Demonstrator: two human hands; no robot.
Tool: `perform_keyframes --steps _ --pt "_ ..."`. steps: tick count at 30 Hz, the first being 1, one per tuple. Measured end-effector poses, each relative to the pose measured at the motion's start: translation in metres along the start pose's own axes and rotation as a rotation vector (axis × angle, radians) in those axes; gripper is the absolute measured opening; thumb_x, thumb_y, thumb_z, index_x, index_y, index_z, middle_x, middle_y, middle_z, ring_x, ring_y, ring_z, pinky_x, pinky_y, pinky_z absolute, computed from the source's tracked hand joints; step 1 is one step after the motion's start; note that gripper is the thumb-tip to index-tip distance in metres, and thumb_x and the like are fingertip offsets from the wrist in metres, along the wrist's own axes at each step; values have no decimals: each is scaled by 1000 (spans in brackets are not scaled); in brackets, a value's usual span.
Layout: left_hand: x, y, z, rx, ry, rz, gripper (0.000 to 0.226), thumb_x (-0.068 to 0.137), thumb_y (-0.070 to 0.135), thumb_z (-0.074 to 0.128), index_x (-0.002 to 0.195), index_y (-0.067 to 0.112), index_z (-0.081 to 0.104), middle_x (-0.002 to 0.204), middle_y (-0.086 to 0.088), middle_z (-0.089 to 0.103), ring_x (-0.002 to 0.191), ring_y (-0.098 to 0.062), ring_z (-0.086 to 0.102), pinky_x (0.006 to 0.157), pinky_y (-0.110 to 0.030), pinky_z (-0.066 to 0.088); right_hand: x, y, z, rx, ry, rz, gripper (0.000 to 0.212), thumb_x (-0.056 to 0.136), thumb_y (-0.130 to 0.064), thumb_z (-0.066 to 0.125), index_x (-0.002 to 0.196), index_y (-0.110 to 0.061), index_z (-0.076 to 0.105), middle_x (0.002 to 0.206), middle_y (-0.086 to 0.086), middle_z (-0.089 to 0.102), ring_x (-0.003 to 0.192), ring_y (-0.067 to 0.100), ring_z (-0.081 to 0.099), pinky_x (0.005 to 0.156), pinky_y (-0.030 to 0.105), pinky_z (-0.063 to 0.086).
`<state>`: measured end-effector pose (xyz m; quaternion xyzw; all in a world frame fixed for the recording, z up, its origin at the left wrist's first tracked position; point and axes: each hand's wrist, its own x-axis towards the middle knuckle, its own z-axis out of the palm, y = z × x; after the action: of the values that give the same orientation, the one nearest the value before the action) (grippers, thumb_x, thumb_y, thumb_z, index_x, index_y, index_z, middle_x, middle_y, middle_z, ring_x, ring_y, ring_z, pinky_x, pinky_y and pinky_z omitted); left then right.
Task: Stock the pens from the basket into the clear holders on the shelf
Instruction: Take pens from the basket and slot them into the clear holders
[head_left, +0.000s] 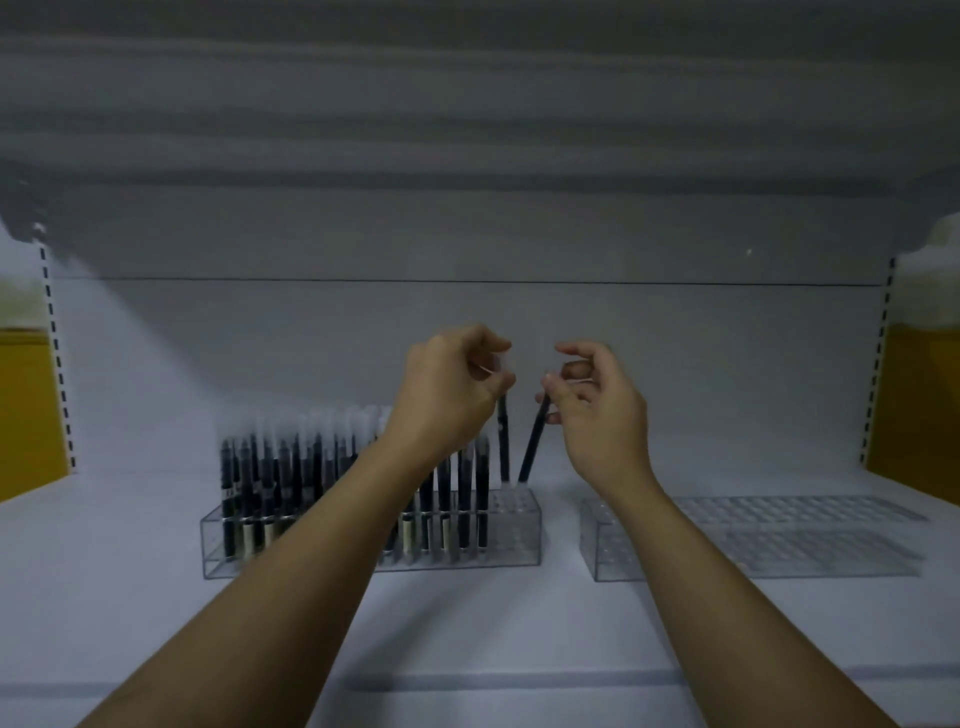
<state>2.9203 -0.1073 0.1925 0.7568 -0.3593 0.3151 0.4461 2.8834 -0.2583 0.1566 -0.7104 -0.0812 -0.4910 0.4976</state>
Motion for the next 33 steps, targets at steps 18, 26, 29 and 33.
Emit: perform_keyframes --steps 18,26,29,33 --pt "19 -11 1 171 -147 -71 20 78 20 78 95 15 68 82 1 70 75 -9 66 72 -24 56 -21 24 9 -407 -403 23 38 98 -23 50 132 -39 45 97 -8 62 83 14 63 77 37 55" --pt "11 -10 11 271 -231 -150 15 82 27 74 93 18 70 89 9 66 74 -4 61 58 -10 44 -29 19 8 -509 -478 34 60 97 -13 46 144 -44 25 89 -2 64 69 16 63 69 39 56" --pt "6 -10 16 379 -262 -160 14 81 25 75 94 20 71 91 2 71 79 -13 66 77 -32 57 -28 15 7 -542 -478 52 61 98 -16 47 146 -42 21 93 -1 66 73 18 63 73 41 56" --pt "-3 -5 12 477 -271 -134 32 86 32 70 116 23 66 120 2 66 109 -17 61 105 -40 43 -30 7 5 -580 -434 46 65 98 -20 50 151 -38 16 111 -3 65 89 18 63 83 39 54"
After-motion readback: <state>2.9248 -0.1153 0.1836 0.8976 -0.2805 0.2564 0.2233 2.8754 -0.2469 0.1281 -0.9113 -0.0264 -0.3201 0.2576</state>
